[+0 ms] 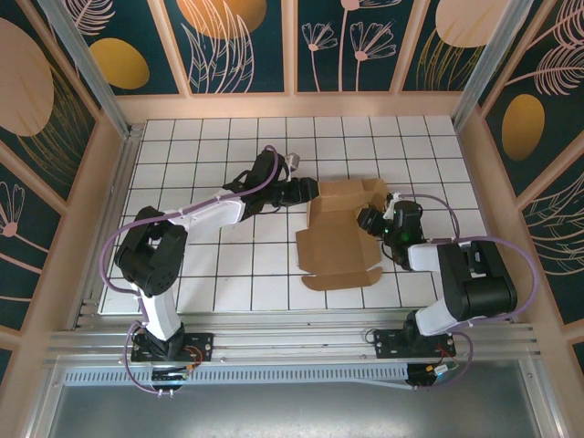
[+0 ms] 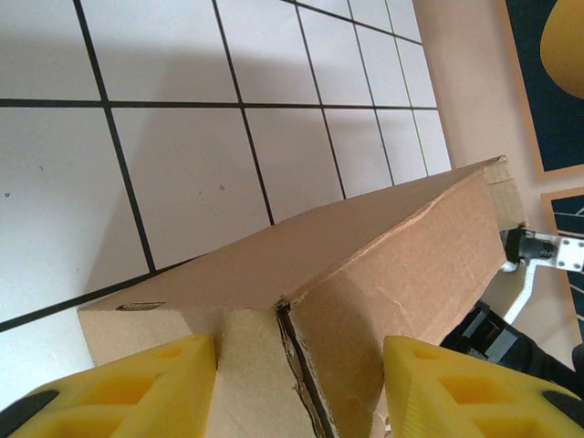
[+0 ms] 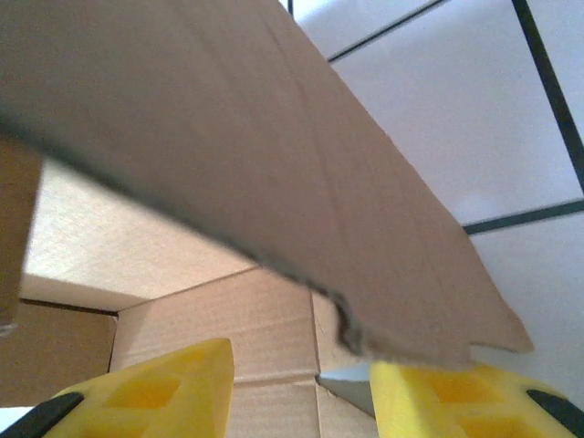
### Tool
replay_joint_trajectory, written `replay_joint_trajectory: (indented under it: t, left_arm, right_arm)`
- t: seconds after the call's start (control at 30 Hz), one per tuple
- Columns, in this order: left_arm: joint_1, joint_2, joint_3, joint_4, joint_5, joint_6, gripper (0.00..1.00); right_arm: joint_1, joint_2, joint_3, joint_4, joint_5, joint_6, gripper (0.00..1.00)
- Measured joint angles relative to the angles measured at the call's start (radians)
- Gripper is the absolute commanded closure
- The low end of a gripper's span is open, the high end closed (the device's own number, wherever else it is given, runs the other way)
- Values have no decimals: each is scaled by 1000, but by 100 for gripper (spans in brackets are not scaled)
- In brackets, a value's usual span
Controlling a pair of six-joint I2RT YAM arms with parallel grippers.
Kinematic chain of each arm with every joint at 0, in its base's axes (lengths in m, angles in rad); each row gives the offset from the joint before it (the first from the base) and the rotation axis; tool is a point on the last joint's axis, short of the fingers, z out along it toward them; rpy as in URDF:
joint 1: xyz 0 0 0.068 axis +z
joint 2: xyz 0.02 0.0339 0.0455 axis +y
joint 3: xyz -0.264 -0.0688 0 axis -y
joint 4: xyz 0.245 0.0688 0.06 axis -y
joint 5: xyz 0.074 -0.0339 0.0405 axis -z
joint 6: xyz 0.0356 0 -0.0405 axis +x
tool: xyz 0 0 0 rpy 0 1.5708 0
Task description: Fold the paper box
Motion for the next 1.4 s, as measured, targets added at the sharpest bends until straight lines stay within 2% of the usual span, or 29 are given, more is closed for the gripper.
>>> replay_joint_trajectory:
  t: [0.37, 0.87, 0.97, 1.17, 1.4]
  left_arm:
    - [0, 0, 0, -2, 3, 0, 50]
    - [0, 0, 2, -4, 3, 0, 50]
    - [0, 0, 2, -5, 2, 5, 50]
    - [0, 0, 2, -8, 3, 12, 50]
    - [0, 0, 4, -11, 2, 12, 50]
  right_arm:
    - [48, 117, 0, 147, -80, -18, 62]
    - [112, 122, -12, 201, -76, 9, 58]
    - [111, 40, -13, 148, -71, 3, 56]
    - [98, -256, -13, -22, -51, -57, 49]
    - [6, -626, 13, -297, -50, -157, 39]
